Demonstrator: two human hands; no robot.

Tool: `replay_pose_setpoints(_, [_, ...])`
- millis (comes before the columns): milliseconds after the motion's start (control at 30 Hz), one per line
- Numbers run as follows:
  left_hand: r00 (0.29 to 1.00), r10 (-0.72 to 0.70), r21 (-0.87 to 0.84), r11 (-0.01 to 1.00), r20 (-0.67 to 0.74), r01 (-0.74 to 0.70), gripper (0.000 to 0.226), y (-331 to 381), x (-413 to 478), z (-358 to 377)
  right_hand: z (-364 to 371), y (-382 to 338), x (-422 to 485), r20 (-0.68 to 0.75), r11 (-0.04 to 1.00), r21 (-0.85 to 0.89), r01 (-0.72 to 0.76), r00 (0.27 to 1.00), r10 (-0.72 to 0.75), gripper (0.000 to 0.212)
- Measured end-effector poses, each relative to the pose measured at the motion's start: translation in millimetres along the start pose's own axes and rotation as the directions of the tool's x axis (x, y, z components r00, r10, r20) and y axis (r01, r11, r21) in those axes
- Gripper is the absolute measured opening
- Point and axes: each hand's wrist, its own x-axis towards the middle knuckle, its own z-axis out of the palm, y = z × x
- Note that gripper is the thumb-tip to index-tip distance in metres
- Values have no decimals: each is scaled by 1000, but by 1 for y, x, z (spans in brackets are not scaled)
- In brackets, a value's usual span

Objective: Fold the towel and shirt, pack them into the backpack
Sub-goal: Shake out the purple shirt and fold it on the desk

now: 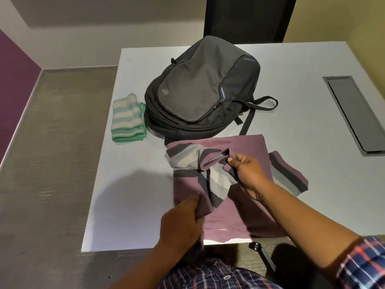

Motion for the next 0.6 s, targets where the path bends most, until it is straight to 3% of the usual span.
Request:
replay_pose_setpoints(133, [998,67,-75,995,0,-67,47,40,19,10,-47,-19,14,-75,1000,25,-6,997,7,20])
replay_pose_setpoints(233, [971,185,-103,980,150,-170,52,68,31,34,-86,-25,23,-154,1000,25,-5,988,8,20])
replay_pose_setpoints(300, [919,241,-133,969,311,-209,60,80,34,50,-110,-17,29,-219,997,-74,-27,976,10,22])
replay_pose_setpoints(367, [884,261,-110,965,388,-236,65,84,36,61,-134,-4,35,-291,950,-294,-105,957,15,18])
replay_pose_setpoints(433, [907,260,-51,965,331,-258,60,76,39,68,-155,13,40,-363,844,-502,-187,932,-10,23])
replay_pose_setpoints(500, [945,221,-15,974,239,-224,55,61,41,73,-172,28,42,-395,732,-638,-239,918,-44,43])
replay_pose_setpoints(600, [971,164,101,978,173,-183,62,32,44,81,-187,44,38,-342,653,-716,-246,939,-21,26])
